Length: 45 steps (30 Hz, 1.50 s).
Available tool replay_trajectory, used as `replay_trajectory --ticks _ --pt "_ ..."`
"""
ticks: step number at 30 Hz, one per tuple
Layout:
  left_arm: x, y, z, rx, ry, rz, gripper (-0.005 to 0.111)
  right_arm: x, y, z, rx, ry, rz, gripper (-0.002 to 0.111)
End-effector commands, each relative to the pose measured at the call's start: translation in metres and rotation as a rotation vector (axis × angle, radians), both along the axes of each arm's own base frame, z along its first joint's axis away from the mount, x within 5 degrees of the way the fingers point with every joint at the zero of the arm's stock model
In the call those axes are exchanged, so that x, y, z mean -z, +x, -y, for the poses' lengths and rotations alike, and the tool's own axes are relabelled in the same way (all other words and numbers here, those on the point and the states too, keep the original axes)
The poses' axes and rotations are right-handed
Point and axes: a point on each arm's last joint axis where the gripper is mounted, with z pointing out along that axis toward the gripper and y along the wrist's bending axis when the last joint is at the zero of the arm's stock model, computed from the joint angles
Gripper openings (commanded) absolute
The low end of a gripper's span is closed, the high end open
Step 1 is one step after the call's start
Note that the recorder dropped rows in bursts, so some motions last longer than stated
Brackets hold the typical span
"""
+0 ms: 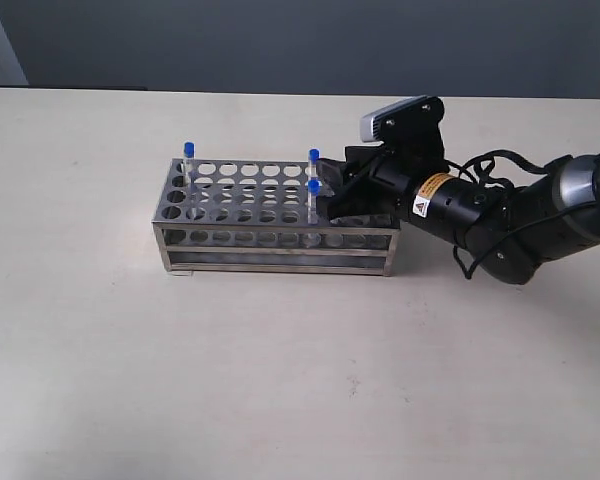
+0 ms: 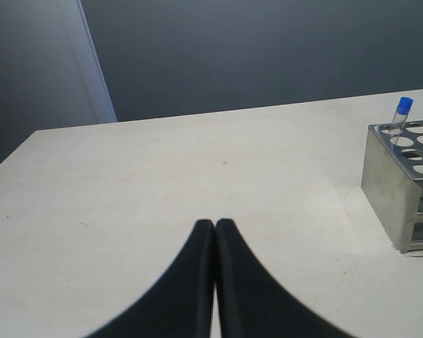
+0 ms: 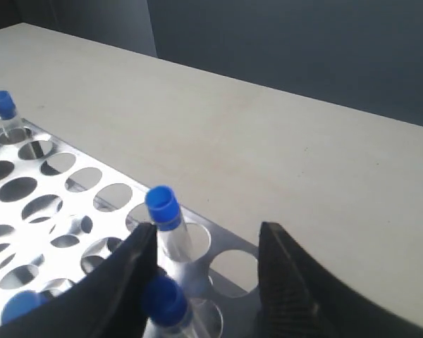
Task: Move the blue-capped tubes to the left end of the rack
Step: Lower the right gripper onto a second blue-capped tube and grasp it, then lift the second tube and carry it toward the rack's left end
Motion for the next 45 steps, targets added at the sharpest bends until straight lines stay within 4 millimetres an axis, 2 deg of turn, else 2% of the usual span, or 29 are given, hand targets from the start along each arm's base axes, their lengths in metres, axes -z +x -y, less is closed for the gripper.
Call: replay_trajectory --ticks 1,3,8,11,14,21,25,28,33,38,45 --pt "-0.002 0.0 0.001 0.008 -0.004 0.011 0.0 0.002 0.001 0.001 0.002 -0.027 -0.014 0.044" --pt "-0.002 0.0 0.001 0.008 -0.004 0.011 0.0 0.003 0.001 0.001 0.003 -0.037 -0.023 0.037" --pt "-0.002 0.0 0.001 0.008 -0.004 0.011 0.0 0.002 0.001 0.001 0.001 -0.025 -0.013 -0.001" --pt "-0.002 0.0 0.001 0.008 -0.004 0.011 0.0 -0.004 0.001 0.001 0.003 -0.015 -0.001 0.0" --pt "-0.002 0.0 0.001 0.008 -0.004 0.011 0.0 -0.019 0.001 0.002 0.007 -0.009 0.022 0.0" --pt "-0.002 0.0 0.001 0.008 -0.004 0.011 0.0 -0.077 0.001 0.0 -0.031 -0.042 0.134 0.0" --pt "-0.002 0.0 0.001 0.008 -0.004 0.011 0.0 -0.108 0.004 -0.004 -0.047 -0.002 0.189 0.0" --pt "-0.002 0.0 0.001 0.008 -0.004 0.011 0.0 -0.127 0.007 -0.017 -0.096 0.062 0.187 0.0" --pt "-0.002 0.0 0.001 0.008 -0.004 0.011 0.0 -0.14 -0.004 -0.057 -0.234 0.06 0.217 0.0" --pt "-0.002 0.0 0.001 0.008 -0.004 0.011 0.0 -0.126 -0.013 -0.102 -0.322 0.03 0.201 0.0" --pt "-0.002 0.0 0.001 0.008 -0.004 0.011 0.0 -0.102 -0.007 -0.138 -0.369 0.016 0.182 0.0"
